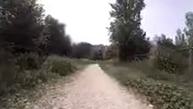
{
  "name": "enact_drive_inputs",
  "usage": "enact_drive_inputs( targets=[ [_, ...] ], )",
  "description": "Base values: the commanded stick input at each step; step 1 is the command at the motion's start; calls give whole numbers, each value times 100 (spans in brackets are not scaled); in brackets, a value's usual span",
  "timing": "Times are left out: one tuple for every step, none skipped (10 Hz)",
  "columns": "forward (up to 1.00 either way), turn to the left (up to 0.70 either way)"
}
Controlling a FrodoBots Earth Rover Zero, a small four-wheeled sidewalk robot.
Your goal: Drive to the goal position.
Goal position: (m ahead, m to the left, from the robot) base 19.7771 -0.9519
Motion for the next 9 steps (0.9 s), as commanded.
enact_drive_inputs(
  targets=[
    [85, 0],
    [85, 0],
    [85, 0],
    [85, -34],
    [85, -34],
    [85, -15],
    [85, 0],
    [85, -15],
    [85, -34]
  ],
)
